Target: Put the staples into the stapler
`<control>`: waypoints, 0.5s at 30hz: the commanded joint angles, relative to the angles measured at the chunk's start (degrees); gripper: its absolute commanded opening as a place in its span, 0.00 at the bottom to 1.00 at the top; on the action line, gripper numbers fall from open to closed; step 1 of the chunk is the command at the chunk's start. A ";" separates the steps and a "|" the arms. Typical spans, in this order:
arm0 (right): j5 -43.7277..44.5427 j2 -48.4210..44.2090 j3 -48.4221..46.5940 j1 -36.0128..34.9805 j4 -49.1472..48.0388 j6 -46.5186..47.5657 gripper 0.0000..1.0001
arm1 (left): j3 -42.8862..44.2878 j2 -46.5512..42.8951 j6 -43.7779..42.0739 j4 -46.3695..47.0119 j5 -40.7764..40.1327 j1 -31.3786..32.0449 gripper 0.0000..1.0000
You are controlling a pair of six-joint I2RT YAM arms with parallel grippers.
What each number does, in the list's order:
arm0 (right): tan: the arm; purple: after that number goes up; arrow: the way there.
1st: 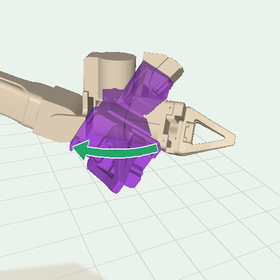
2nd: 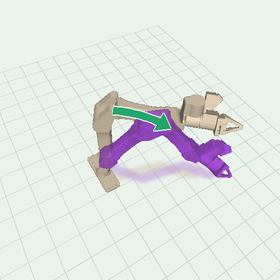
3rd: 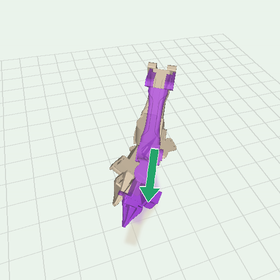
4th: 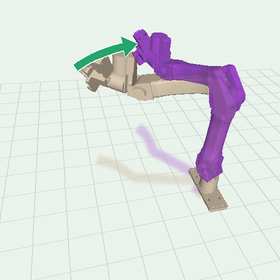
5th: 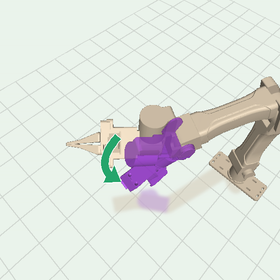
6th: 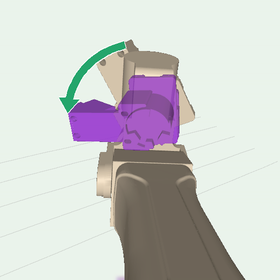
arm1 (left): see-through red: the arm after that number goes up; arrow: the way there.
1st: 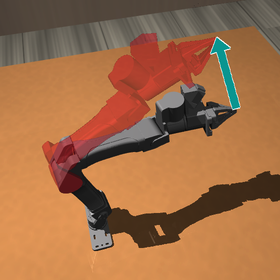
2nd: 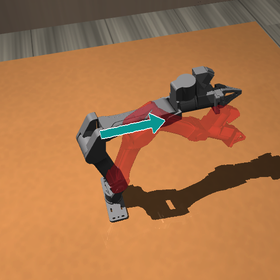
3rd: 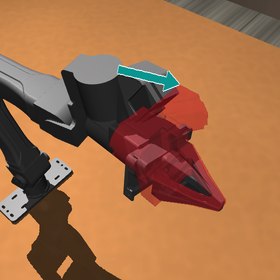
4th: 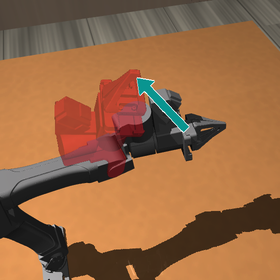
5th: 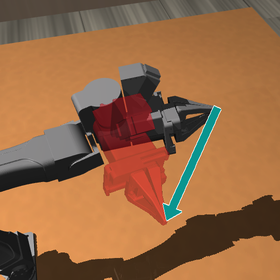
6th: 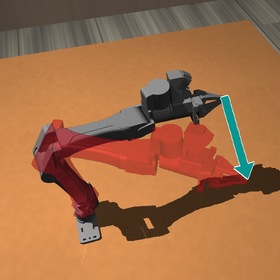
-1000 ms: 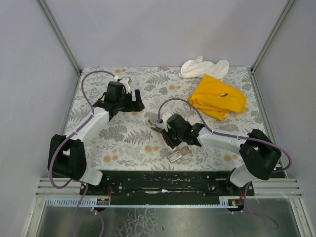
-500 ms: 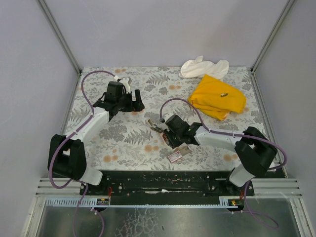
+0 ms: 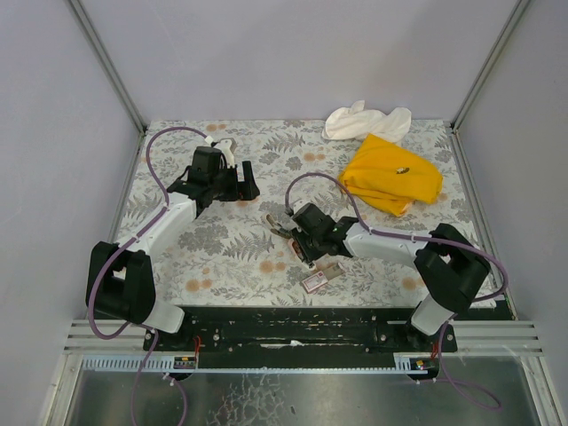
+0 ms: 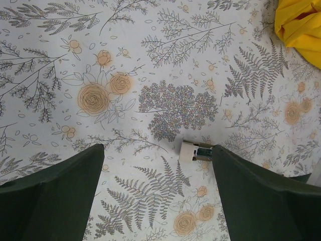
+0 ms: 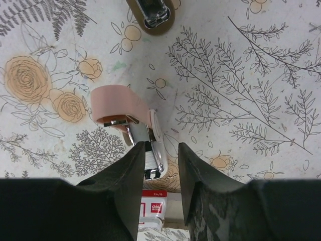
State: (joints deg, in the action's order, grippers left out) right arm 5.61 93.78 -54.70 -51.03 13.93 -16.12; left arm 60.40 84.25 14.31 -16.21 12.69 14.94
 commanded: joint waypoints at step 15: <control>2.50 -2.33 4.30 -0.50 -0.62 -3.72 0.39 | -0.23 -1.23 -0.51 0.65 0.59 -0.22 0.87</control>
State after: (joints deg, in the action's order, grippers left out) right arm 6.92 93.41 -51.86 -51.03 12.47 -18.57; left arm 60.40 84.25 14.31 -16.23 12.69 14.94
